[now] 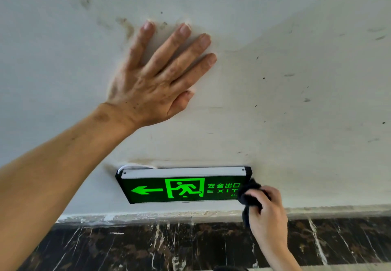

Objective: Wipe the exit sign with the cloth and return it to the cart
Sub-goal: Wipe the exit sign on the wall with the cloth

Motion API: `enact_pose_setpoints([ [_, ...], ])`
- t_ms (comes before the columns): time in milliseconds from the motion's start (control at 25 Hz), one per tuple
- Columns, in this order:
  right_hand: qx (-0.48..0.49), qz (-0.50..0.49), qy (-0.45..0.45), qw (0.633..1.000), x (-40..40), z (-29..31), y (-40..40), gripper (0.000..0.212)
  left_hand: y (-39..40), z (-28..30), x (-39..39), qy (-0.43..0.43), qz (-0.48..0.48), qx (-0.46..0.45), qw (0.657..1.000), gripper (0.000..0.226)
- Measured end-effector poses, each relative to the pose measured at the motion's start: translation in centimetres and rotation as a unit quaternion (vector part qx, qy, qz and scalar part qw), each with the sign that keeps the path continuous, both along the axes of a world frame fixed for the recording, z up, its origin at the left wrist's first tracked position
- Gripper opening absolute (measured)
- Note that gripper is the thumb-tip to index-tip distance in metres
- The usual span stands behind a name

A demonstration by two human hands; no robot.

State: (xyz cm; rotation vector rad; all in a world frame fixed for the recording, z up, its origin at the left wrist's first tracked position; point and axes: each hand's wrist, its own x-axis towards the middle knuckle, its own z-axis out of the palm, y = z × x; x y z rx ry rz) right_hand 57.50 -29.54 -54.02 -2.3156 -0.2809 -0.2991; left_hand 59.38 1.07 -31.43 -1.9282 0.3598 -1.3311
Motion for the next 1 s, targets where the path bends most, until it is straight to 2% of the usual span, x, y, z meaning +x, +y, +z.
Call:
enact_pose_setpoints([
  [80, 0.087, -0.060, 0.117, 0.987, -0.7, -1.3, -1.0, 0.051, 0.0, -0.1, 0.1, -0.005, 0.007, 0.009, 1.000, 0.068],
  [160, 0.152, -0.094, 0.158, 0.971, -0.4, -1.8, -1.5, 0.044, 0.0, 0.0, 0.3, -0.008, 0.005, 0.012, 1.000, 0.069],
  [360, 0.237, -0.086, 0.108, 0.962, 1.6, 0.5, 0.0, 0.042, 0.1, -0.2, 0.5, -0.022, 0.011, 0.016, 1.000, 0.068],
  [480, 0.278, -0.066, 0.122, 0.951, 2.3, 0.7, 1.1, 0.038, 0.1, -0.2, 0.5, -0.020, 0.013, 0.017, 1.000, 0.068],
  [800, 0.259, -0.064, 0.169, 0.949, 2.7, -1.3, 1.4, 0.040, 0.3, -0.3, 0.6, -0.021, 0.010, 0.007, 1.000, 0.066],
  [1000, 0.180, -0.055, 0.185, 0.965, 2.7, -3.4, 1.4, 0.044, 0.2, -0.4, 0.5, -0.020, 0.013, 0.009, 1.000, 0.066],
])
